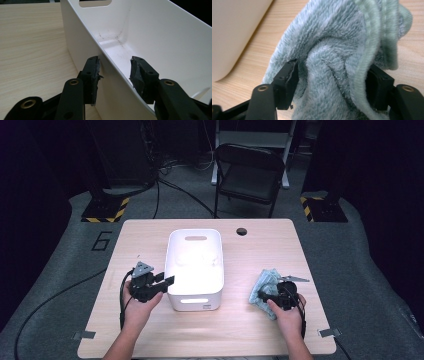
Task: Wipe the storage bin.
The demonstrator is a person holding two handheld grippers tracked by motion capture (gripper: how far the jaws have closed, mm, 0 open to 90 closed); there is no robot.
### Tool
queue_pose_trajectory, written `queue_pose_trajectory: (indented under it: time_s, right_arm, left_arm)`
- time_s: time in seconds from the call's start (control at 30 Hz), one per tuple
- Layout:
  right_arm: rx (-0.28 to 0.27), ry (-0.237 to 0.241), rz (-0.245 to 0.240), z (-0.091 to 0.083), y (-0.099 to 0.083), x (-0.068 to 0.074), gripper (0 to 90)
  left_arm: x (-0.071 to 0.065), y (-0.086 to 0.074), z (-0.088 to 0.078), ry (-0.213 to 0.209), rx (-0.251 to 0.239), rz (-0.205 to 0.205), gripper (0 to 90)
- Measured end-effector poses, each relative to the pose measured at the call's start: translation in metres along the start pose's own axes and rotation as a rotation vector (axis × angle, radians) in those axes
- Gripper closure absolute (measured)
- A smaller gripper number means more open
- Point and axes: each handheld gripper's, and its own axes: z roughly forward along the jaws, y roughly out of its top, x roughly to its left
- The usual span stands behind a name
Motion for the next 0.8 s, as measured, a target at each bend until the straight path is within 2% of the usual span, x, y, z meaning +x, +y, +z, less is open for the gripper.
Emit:
queue_pose_trajectory:
  time_s: [0.3,0.53,0.63,0.8]
  right_arm:
    - [-0.056,0.014,0.000,-0.012,0.003,0.004,26.9]
    - [-0.054,0.028,0.003,-0.016,0.003,0.003,24.6]
    - [-0.063,0.024,0.009,-0.017,0.003,0.003,24.6]
    - [-0.059,0.021,0.013,-0.017,0.002,0.003,24.7]
  left_arm:
    - [0.004,0.003,0.001,0.011,-0.003,-0.003,54.5]
    - [0.005,0.007,-0.001,0.006,-0.021,-0.010,46.4]
    - [0.006,0.009,-0.004,0.003,-0.039,-0.021,45.1]
    - [0.006,0.010,-0.007,-0.003,-0.039,-0.017,44.0]
